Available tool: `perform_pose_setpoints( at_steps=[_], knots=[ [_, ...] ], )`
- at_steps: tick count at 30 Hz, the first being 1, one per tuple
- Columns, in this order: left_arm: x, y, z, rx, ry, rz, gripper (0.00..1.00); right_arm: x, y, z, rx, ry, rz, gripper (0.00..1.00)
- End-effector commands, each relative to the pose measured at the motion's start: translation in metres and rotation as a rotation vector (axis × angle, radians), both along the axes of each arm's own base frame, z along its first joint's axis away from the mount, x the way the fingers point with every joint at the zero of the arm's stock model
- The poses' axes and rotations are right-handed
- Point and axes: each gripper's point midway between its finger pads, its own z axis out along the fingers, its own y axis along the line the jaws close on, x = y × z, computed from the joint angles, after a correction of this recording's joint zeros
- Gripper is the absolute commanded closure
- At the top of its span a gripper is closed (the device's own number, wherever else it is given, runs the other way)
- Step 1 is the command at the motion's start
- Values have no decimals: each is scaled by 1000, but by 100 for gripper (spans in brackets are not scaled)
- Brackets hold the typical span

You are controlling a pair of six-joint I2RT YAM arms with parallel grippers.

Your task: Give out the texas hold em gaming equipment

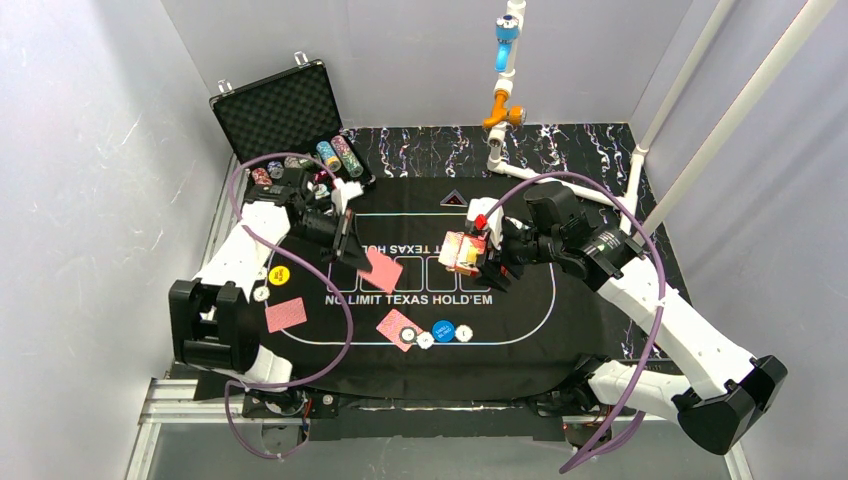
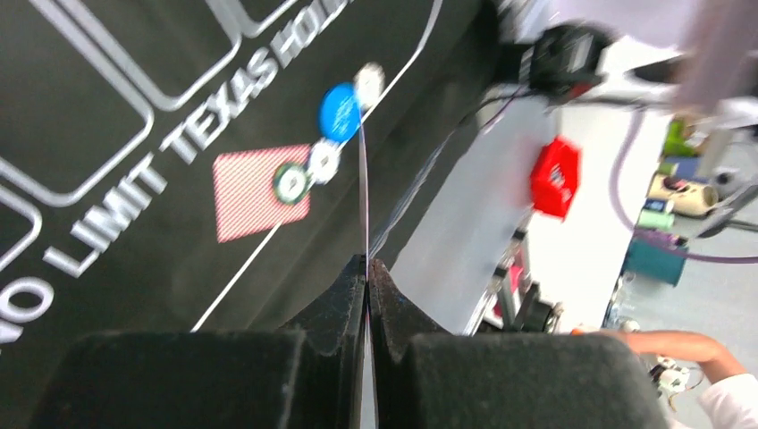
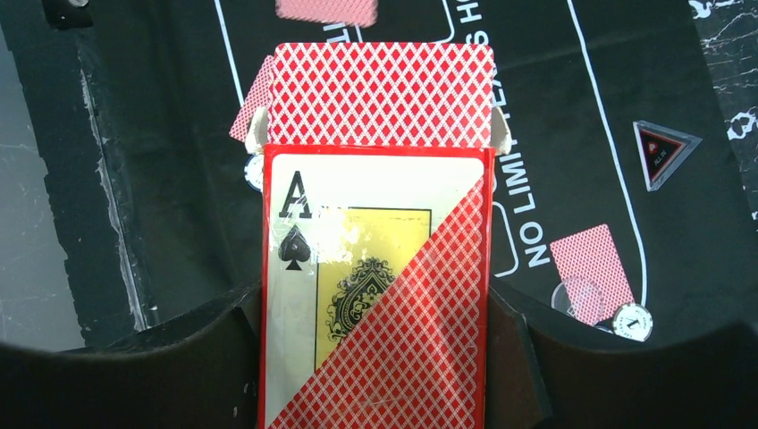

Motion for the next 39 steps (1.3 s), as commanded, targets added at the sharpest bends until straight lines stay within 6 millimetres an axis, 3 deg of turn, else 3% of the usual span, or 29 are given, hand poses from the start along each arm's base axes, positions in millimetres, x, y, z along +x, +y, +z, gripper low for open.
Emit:
perform_pose_setpoints(
  at_steps=[1, 10, 19, 28, 39],
  knots=[
    [-28, 28, -64, 226, -3, -142, 100, -2, 0, 22, 37, -50, 6, 99],
    [-24, 34, -115, 393, -39, -243, 100, 1, -1, 23, 16, -53, 3, 99],
    [-34, 17, -146, 490, -11, -311, 100, 1, -2, 20, 5, -52, -2, 99],
    [-44, 2, -166, 546, 12, -366, 100, 5, -3, 22, -1, -66, -12, 99],
    [-53, -13, -173, 561, 32, -385, 100, 5, -2, 21, 0, -66, -4, 99]
  ],
)
